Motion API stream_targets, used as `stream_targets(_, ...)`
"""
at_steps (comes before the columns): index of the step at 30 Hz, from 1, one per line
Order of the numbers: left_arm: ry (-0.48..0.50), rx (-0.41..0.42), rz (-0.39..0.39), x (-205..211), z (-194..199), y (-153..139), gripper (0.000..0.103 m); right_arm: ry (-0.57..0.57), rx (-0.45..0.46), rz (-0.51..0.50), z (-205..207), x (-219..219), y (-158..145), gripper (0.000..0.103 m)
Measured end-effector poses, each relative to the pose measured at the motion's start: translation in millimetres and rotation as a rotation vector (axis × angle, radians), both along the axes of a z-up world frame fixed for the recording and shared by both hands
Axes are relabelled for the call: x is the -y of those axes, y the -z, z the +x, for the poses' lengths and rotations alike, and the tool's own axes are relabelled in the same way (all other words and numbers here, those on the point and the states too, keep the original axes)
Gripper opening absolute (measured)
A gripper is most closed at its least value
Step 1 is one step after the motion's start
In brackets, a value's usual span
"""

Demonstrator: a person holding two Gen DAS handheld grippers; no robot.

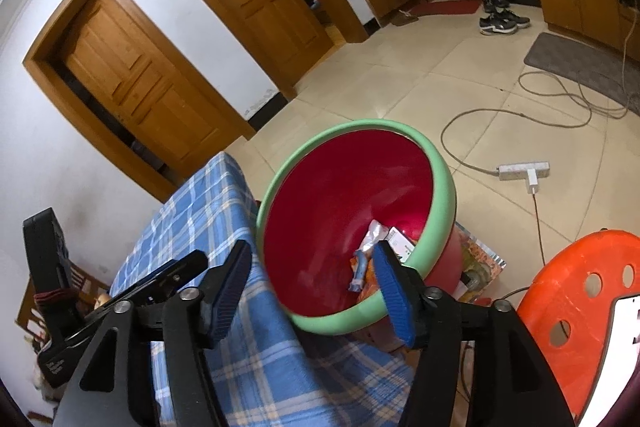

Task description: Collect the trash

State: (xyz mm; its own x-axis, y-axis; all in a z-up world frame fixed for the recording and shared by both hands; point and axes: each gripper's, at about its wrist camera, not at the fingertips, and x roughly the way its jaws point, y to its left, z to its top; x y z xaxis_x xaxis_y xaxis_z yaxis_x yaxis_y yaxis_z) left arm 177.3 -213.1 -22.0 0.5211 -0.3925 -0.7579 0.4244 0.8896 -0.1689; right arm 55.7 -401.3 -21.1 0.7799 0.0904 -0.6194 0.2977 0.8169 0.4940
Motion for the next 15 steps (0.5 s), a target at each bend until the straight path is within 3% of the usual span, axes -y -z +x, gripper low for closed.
stream_targets(8,-0.109,0.059,-0.006,-52.2,-37.4,-27.4,0.075,-0.069,0.022,-0.053,-14.2,-39.0,-17.6,0.076)
stream_targets(15,-0.221,0.096,-0.024,-99.3,-70.1,-43.4,0.079,-0.139,0.047,-0.107,-29.4,-75.3,-30.5,0.076)
